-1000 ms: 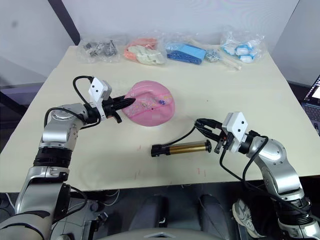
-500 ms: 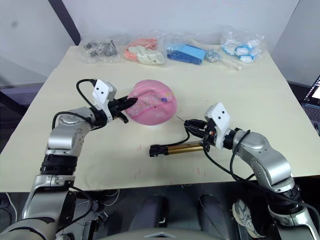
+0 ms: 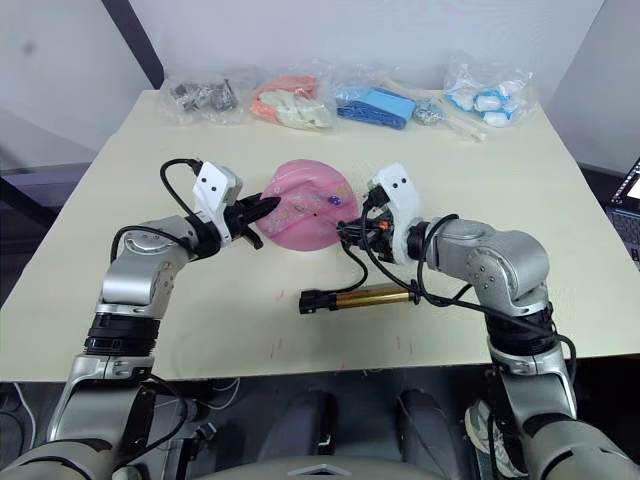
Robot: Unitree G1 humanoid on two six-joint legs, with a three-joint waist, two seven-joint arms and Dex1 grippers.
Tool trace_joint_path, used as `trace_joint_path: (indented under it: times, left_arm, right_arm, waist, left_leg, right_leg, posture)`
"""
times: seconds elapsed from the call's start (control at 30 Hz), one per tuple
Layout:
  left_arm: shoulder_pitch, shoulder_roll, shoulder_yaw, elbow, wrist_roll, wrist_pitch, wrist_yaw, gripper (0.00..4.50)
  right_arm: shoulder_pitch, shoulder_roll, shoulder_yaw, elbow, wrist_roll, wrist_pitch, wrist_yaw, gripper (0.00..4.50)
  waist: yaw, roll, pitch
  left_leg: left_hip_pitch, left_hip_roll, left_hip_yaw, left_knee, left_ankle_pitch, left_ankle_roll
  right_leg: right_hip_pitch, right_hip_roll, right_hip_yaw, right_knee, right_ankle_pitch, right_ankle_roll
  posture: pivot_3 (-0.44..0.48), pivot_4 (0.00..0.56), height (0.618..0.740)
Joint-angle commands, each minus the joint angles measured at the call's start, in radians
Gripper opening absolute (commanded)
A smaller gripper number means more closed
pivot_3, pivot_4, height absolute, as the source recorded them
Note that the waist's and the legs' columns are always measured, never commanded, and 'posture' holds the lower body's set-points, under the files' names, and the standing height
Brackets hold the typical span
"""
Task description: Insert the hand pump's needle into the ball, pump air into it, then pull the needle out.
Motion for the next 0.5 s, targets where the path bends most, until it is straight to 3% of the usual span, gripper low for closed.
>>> trace_joint_path:
  times: [0.03,0.2,0.5]
  left_arm:
    - [-0.003,-0.007,-0.004,-0.027,0.003,-0.016,0.001,0.03]
    - [0.000,-0.011,-0.003,-0.019,0.005,-0.031,0.000,0.03]
    - [0.010,-0.018,-0.005,-0.007,0.010,-0.050,-0.004,0.03]
  right_arm:
    - [-0.043,0.050,-0.043,0.025,0.027,0.061,-0.036,0.36]
    - [-0.123,0.220,-0.212,0.135,0.023,0.202,-0.145,0.36]
    - [-0.195,0.367,-0.377,0.244,-0.022,0.286,-0.248,0.36]
  waist:
    - [0.000,0.000,0.000]
    - [-0.003,0.000,0.000]
    - [-0.003,0.001,0.000]
  left_leg:
    - [0.000,0.000,0.000,0.000,0.000,0.000]
    - [0.000,0.000,-0.001,0.000,0.000,0.000]
    - [-0.001,0.000,-0.001,0.000,0.000,0.000]
  right_leg:
    - [0.000,0.000,0.000,0.000,0.000,0.000]
    - [0.000,0.000,0.000,0.001,0.000,0.000]
    - [-0.001,0.000,-0.001,0.001,0.000,0.000]
  posture:
    - [0.000,0.150,0.740]
    - [0.000,0.150,0.740]
    - [0.000,0.150,0.740]
